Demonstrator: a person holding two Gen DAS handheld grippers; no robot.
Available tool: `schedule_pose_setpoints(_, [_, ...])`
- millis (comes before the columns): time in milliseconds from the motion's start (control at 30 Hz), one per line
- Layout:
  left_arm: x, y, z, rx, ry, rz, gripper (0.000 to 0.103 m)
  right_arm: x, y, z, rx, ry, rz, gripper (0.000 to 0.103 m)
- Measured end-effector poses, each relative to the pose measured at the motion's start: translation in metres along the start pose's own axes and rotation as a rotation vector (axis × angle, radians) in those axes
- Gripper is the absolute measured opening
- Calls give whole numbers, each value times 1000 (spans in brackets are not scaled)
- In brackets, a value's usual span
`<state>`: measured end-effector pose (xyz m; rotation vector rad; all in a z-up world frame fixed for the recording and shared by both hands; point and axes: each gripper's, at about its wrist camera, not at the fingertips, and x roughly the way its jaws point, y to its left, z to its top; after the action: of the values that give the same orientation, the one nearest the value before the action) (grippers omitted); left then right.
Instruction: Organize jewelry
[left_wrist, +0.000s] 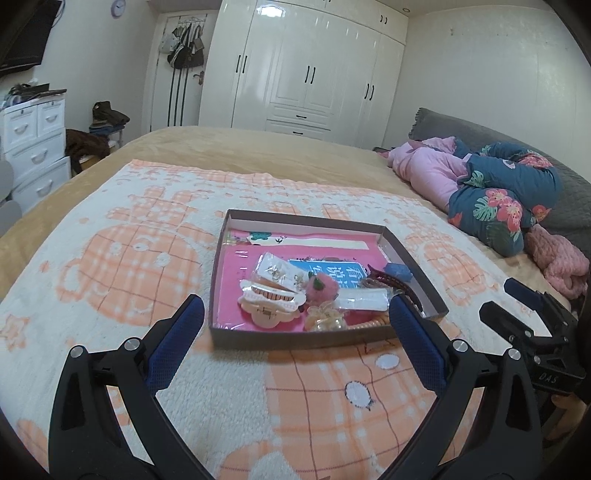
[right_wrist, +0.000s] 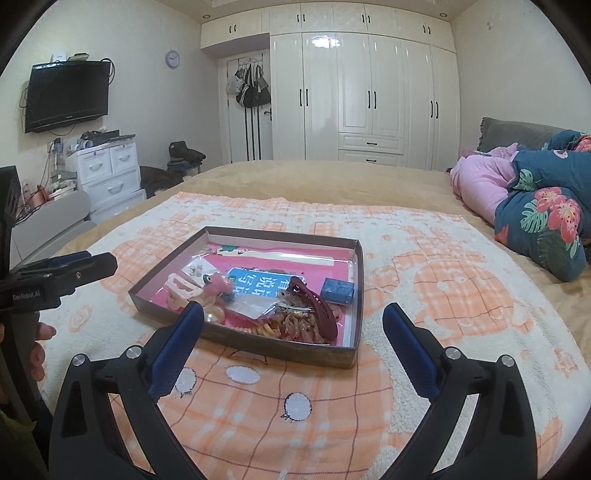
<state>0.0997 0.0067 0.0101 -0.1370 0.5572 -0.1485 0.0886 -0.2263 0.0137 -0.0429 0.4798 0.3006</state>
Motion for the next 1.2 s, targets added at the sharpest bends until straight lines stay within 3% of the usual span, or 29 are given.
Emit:
schedule_pose_setpoints(867, [-19, -11, -18, 42, -67, 82, 92, -25, 1, -16, -3, -95, -51, 97])
schedule_pose_setpoints(1200, [-29, -14, -24, 58, -106, 49, 92, -35, 1, -25, -12, -154, -81, 97])
